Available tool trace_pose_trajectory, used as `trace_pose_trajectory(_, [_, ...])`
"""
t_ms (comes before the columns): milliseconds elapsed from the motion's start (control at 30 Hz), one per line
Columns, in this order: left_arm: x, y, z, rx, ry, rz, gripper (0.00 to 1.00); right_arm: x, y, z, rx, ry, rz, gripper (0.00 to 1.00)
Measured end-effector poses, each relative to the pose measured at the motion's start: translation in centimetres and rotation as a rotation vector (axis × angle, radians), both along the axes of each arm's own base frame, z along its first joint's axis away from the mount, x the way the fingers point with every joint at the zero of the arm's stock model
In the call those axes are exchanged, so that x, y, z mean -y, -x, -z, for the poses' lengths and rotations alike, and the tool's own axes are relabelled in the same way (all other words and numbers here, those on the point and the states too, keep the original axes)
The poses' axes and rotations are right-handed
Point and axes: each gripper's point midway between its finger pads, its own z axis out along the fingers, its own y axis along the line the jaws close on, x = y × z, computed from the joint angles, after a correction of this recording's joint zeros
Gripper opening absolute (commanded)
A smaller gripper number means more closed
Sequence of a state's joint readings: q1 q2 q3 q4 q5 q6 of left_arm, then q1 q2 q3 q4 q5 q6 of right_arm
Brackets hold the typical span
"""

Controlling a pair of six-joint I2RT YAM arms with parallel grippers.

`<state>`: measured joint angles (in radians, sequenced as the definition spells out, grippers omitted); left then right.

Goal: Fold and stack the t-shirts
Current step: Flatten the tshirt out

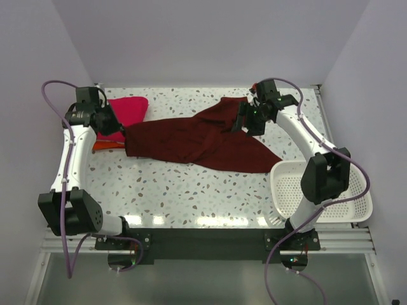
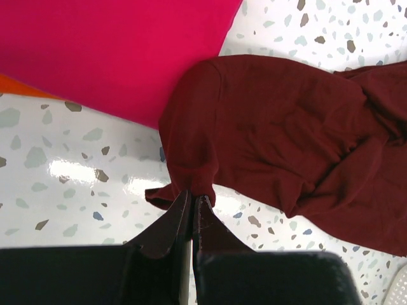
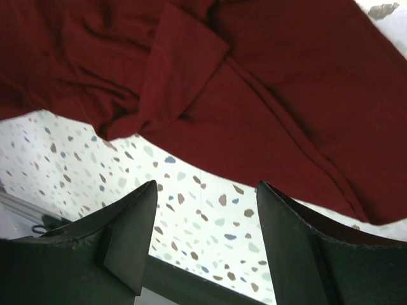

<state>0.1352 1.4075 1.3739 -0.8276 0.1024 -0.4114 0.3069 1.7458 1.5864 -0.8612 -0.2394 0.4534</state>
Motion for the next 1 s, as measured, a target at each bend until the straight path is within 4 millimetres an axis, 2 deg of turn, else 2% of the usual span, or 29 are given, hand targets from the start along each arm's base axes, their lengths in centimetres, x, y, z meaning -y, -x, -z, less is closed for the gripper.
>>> trace_pose_trajectory(67, [0.2,0.3,0.1,0.003,0.005,0.004,0.00,0.0,-0.8,0.3,0.002,-0.026,0.020,0.65])
trace_pose_trajectory(167, [0.3,0.6,-0.2,0.017,0.009,0.010,0.00,-1.0,-2.2,1.3,0.006,-0.068,0.018,0.63])
trace_pose_trajectory(400, [0.5,0.9,-0.5,0.027,0.012,0.014,0.00,-3.7,-4.0,7.9,-0.094,-0.080,-0.015,0.57])
trace_pose_trajectory(500, [0.5,1.1,-0.3,0.023,0.013,0.014,0.00,-4.2,-4.7,9.8,-0.116,-0.072,-0.021,0.56])
trace_pose_trajectory(633, [0.5,1.2,-0.4,0.024,0.012,0.014,0.00,-4.7,-5.5,11.1,-0.124,-0.065,-0.031,0.54])
trace_pose_trajectory(1000, [0.4,1.7,-0.8,0.031,0.001,0.010,0.00,-5.5,-6.4,13.2,-0.118,-0.061,-0.043,0.51])
